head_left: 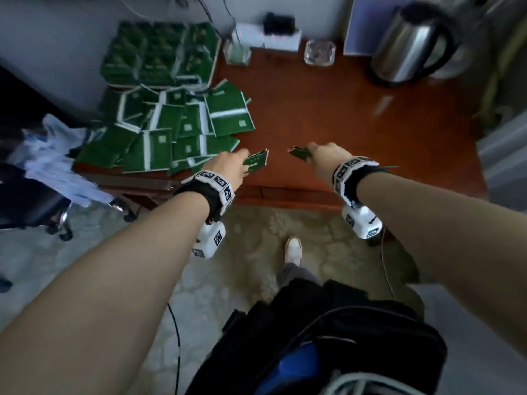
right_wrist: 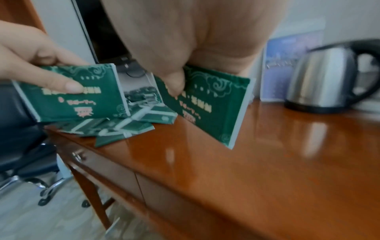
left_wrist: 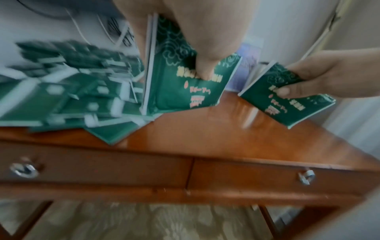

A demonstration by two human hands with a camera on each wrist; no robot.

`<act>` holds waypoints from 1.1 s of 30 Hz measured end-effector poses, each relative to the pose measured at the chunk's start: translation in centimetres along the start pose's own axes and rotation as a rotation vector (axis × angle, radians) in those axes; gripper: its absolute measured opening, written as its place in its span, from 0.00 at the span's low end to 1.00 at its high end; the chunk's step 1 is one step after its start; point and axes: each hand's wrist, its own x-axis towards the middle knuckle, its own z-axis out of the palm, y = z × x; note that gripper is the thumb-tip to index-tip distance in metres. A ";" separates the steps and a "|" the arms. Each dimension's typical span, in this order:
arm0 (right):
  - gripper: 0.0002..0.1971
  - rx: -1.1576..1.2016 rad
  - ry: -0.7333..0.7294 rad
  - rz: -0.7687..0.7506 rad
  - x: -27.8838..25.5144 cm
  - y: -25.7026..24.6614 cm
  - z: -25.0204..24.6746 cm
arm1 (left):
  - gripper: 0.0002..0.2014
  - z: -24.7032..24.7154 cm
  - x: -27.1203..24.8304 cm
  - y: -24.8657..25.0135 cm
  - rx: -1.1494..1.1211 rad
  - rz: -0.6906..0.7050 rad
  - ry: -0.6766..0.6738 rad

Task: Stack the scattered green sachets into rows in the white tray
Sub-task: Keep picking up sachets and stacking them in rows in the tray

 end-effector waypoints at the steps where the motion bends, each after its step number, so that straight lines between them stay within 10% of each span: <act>1: 0.10 -0.003 0.023 -0.038 0.2 -1.5 -1.7 | 0.11 -1.9 -0.2 -0.9 0.002 -0.022 0.021; 15: 0.13 -0.116 0.229 -0.394 11.9 -19.2 -13.7 | 0.16 -14.0 3.4 -16.5 0.063 -0.192 0.148; 33: 0.14 -0.229 0.032 -0.302 27.1 -34.2 -17.8 | 0.18 -17.6 14.4 -36.6 0.030 -0.184 -0.008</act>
